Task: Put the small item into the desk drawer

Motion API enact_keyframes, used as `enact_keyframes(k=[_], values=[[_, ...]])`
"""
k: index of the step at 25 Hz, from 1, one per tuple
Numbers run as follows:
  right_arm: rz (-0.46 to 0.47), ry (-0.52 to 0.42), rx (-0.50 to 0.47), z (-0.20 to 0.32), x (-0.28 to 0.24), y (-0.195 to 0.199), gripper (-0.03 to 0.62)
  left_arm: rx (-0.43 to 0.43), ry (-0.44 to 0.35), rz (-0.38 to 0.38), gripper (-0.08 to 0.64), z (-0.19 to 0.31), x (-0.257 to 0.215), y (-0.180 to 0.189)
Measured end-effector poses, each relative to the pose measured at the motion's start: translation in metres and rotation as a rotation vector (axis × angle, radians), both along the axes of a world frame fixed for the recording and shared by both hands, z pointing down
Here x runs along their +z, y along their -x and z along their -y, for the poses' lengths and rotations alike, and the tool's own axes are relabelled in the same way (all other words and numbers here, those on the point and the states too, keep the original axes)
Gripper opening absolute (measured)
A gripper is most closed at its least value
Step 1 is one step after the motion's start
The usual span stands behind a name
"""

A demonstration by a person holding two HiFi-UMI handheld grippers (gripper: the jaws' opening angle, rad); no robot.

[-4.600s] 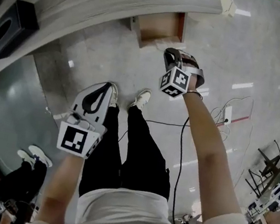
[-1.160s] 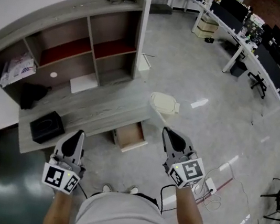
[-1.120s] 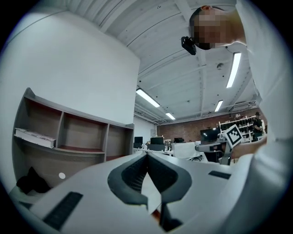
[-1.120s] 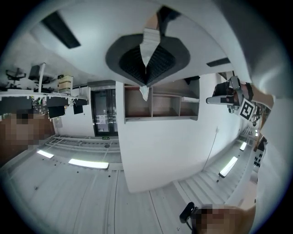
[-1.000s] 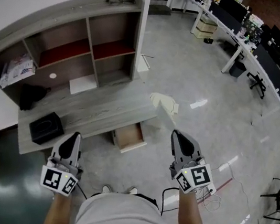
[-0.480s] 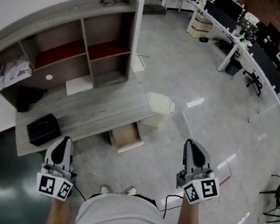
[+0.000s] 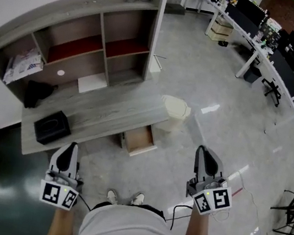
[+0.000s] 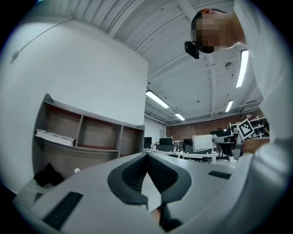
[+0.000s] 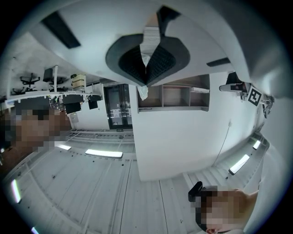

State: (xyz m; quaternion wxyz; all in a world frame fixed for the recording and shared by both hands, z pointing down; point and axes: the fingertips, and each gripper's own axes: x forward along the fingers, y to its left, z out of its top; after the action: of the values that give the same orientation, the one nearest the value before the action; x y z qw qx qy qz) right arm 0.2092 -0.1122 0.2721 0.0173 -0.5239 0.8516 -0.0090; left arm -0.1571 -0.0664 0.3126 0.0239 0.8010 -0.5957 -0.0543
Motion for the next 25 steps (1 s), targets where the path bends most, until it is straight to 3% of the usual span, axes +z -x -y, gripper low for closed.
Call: enact_keyframes(k=[25], values=[[-0.054, -0.037, -0.023, -0.03, -0.01, 0.047, 0.025, 0.028, 0.004, -0.033, 0.018, -0.028, 0.006, 0.025]])
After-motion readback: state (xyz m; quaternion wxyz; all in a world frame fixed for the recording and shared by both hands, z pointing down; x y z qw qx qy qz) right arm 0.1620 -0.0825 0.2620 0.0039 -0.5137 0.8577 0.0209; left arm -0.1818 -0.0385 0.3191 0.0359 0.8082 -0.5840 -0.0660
